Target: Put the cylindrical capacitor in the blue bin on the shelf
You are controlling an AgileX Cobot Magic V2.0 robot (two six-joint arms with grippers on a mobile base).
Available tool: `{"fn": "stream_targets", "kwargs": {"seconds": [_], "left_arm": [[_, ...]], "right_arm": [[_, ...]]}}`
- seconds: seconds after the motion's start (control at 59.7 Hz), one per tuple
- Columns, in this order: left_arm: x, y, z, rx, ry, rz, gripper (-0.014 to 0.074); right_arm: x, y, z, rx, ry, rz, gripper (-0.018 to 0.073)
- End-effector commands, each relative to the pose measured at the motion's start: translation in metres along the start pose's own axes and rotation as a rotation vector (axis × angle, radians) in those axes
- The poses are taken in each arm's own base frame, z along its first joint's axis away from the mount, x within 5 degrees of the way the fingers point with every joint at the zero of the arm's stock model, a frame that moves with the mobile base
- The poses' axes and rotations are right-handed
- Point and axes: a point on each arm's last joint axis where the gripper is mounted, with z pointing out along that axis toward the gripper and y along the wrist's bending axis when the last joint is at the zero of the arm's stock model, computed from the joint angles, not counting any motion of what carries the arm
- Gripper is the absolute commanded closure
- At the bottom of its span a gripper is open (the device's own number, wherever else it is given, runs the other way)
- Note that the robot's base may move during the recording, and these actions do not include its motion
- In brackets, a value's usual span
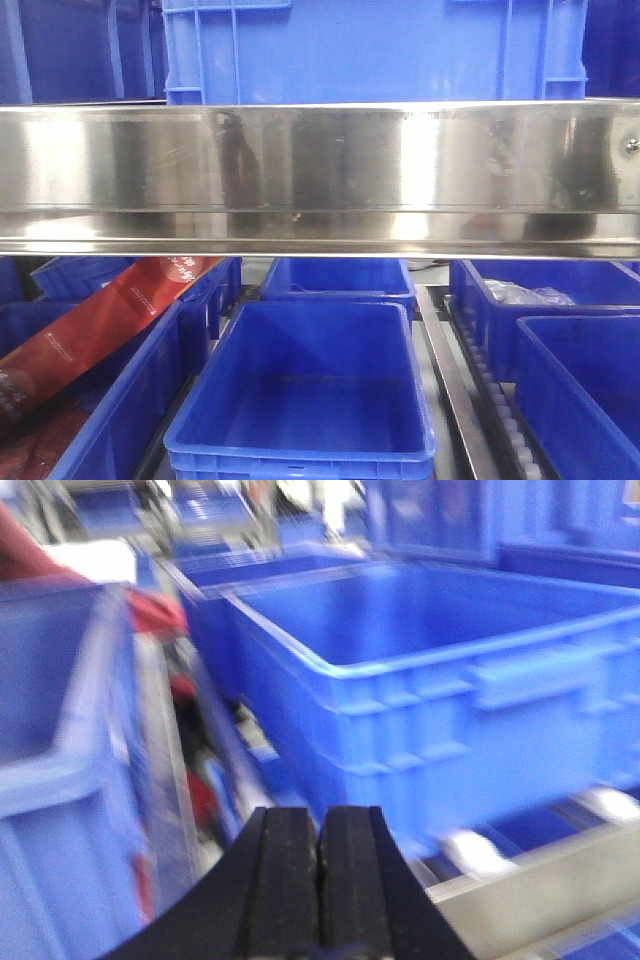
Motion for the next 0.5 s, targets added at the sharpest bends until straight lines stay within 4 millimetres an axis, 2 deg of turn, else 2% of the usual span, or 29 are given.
{"fn": "stream_targets", "kwargs": {"seconds": [0.0,0.184,0.486], "left_arm": [[0.014,0.002,-0.003,-0.045,-0.095,0.005,0.0708],[0.067,0.008,-0.017,-0.200,-0.197,-0.008,0.0708],[0.156,0.005,-0.036,-0.354,-0.171,-0.100,0.0708]], "right_arm": [[-0.002,0.000,-0.002,0.005,-0.028,-0.009,0.0721],[-0.002,0.000,-0.002,0.005,-0.028,-0.009,0.0721],[-0.002,0.000,-0.002,0.005,-0.028,-0.009,0.0721]]}}
